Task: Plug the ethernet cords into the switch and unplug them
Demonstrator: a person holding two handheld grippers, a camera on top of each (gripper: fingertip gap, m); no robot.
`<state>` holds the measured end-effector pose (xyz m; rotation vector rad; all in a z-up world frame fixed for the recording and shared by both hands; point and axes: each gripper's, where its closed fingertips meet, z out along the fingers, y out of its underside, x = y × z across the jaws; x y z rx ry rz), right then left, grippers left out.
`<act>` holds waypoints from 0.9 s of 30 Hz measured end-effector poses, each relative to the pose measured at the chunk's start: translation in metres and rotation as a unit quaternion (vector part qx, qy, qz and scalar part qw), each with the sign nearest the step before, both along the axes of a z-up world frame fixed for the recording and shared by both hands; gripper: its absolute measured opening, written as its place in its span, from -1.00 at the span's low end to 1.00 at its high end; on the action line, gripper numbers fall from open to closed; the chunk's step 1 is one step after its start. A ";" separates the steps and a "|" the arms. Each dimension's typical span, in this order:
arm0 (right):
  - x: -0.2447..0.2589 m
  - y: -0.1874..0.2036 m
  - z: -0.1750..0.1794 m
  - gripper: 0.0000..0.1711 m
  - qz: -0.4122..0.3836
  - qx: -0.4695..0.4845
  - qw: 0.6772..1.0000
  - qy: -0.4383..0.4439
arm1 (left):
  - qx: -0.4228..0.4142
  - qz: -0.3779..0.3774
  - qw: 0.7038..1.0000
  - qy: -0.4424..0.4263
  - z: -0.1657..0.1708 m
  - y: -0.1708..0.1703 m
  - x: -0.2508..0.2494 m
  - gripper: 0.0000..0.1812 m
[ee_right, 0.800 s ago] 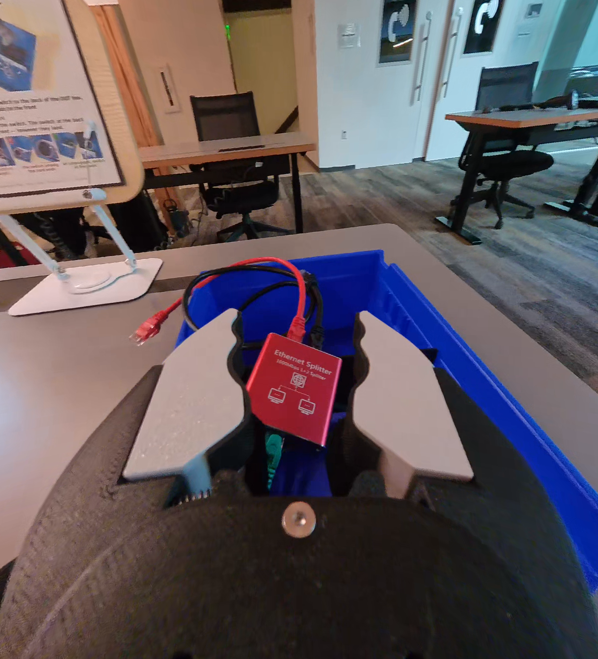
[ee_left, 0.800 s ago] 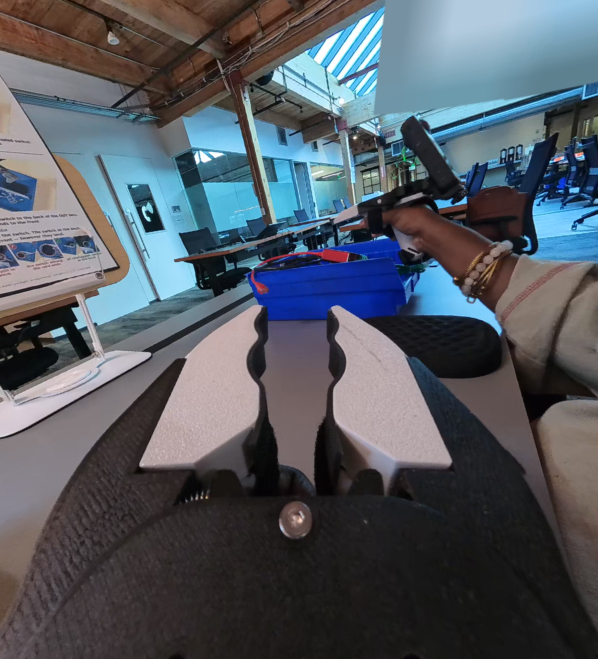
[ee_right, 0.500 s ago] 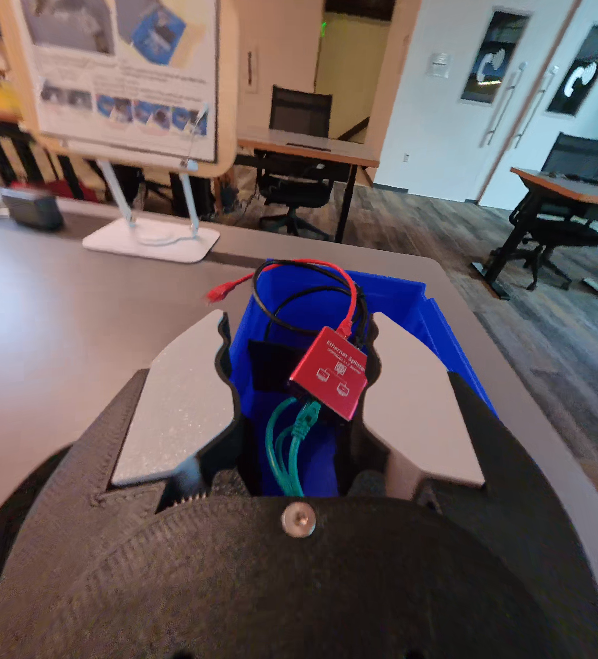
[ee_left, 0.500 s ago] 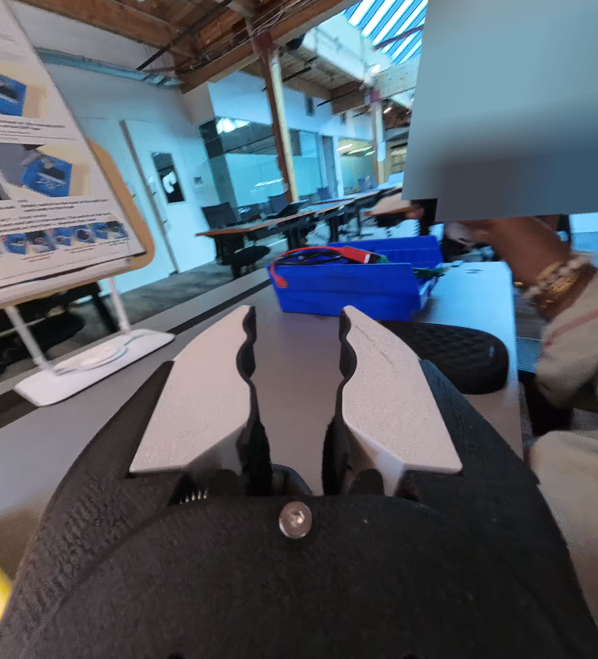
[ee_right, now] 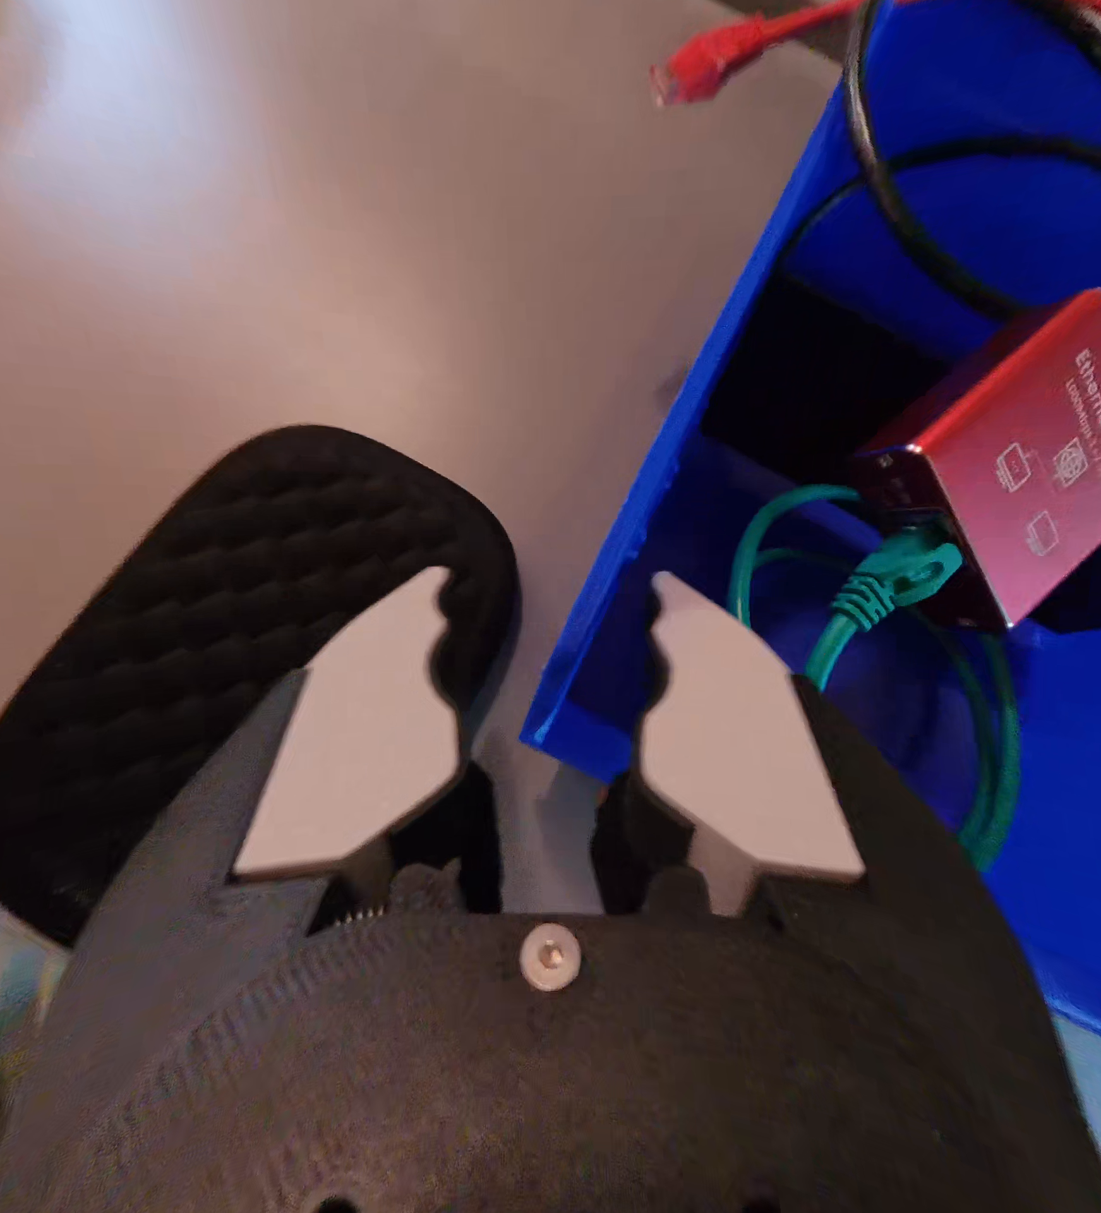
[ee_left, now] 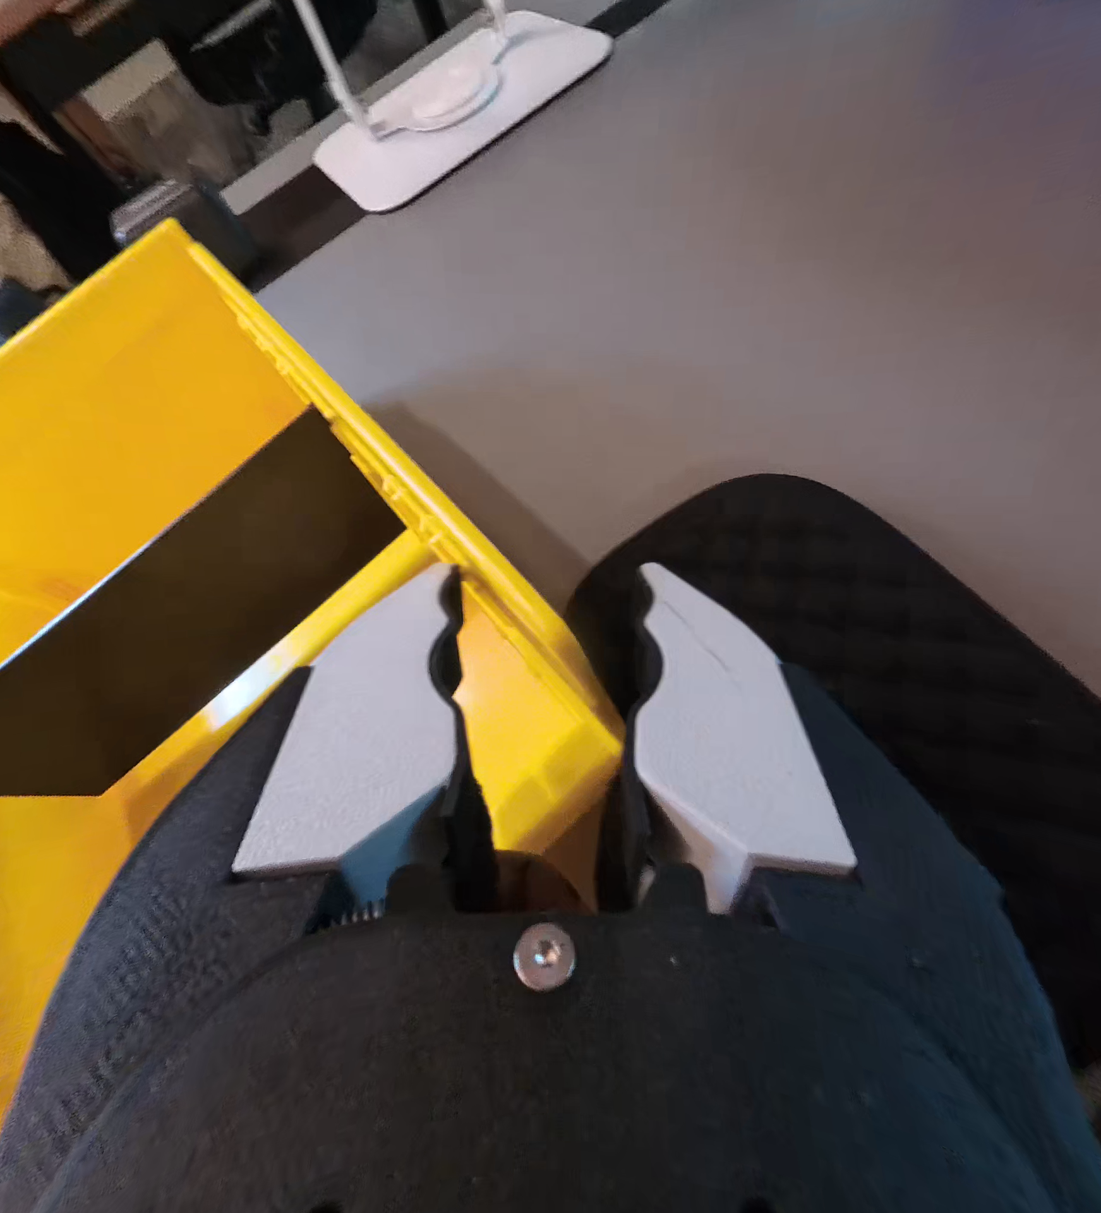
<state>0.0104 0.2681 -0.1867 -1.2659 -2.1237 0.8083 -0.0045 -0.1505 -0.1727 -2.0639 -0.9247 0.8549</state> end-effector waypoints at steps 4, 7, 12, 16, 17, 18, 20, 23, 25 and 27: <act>-0.017 0.006 -0.002 -0.79 -0.016 0.052 0.998 0.030 | 0.043 0.041 0.998 0.029 0.003 -0.004 -0.017 -0.60; -0.032 -0.001 -0.002 -0.81 -0.019 0.075 0.996 0.046 | 0.082 0.069 0.993 0.055 0.005 -0.006 -0.029 -0.63; -0.056 -0.030 -0.002 -0.81 -0.003 0.093 0.995 0.046 | 0.111 0.093 0.986 0.086 0.008 -0.008 -0.038 -0.66; -0.075 -0.072 -0.002 -0.79 0.029 0.068 0.996 0.044 | 0.129 0.090 0.983 0.096 0.010 -0.006 -0.041 -0.65; -0.078 -0.082 -0.002 -0.79 0.038 0.073 0.996 0.044 | 0.132 0.087 0.982 0.100 0.010 -0.005 -0.041 -0.65; -0.081 -0.095 -0.002 -0.79 0.048 0.075 0.995 0.043 | 0.136 0.086 0.982 0.102 0.010 -0.005 -0.041 -0.64; -0.085 -0.121 -0.002 -0.78 0.071 0.072 0.994 0.041 | 0.146 0.081 0.980 0.106 0.010 -0.004 -0.041 -0.63; -0.089 -0.161 -0.001 -0.77 0.109 0.076 0.990 0.043 | 0.149 0.075 0.980 0.105 0.010 -0.002 -0.041 -0.60; -0.090 -0.188 -0.001 -0.76 0.138 0.075 0.987 0.046 | 0.149 0.074 0.980 0.106 0.010 -0.001 -0.041 -0.59; -0.090 -0.213 -0.001 -0.74 0.163 0.073 0.983 0.050 | 0.154 0.073 0.980 0.105 0.011 0.000 -0.041 -0.57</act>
